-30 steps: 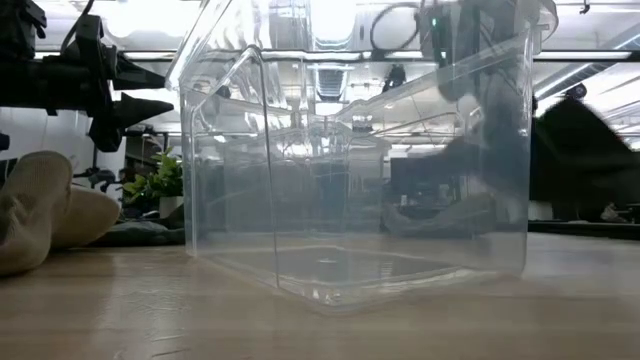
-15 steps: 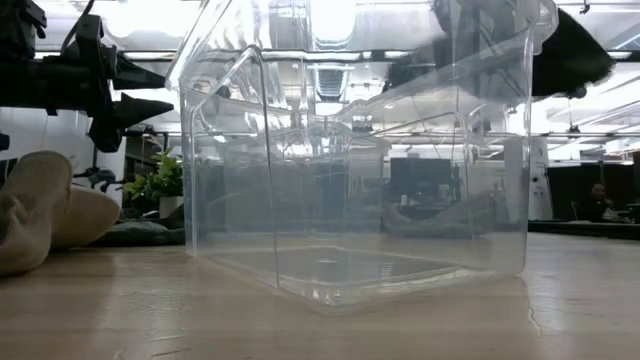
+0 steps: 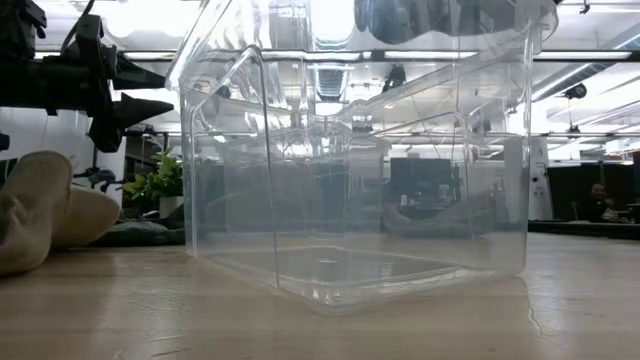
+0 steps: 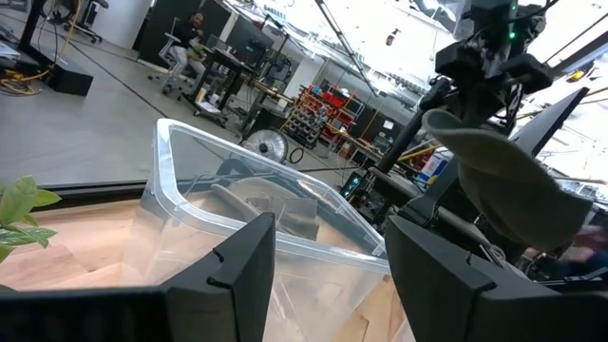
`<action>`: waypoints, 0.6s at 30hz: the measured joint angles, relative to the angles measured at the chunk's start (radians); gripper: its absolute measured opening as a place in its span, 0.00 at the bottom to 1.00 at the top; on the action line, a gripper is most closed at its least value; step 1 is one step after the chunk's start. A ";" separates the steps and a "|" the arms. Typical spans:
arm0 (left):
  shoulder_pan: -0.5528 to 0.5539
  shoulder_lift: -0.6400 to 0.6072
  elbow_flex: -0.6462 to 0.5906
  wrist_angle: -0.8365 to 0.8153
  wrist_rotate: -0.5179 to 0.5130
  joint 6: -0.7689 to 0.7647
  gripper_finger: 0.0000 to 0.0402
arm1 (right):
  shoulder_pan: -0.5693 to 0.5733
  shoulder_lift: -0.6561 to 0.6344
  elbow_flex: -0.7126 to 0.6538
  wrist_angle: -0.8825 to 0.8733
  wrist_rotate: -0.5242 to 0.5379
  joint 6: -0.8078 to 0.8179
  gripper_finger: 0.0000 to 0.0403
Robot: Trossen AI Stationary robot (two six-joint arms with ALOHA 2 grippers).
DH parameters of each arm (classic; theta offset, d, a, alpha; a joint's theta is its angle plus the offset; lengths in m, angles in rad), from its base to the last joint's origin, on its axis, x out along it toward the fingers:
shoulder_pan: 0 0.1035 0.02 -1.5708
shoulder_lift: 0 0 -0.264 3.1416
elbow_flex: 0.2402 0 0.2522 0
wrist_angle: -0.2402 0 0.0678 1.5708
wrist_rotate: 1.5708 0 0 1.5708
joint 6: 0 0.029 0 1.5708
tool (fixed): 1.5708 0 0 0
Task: Pick & Place hat
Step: Put the right black cap into the bottom transparent bin
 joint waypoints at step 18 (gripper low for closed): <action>0.000 0.000 0.000 0.000 0.000 -0.002 0.48 | 0.192 0.062 0.038 0.420 0.066 0.368 0.03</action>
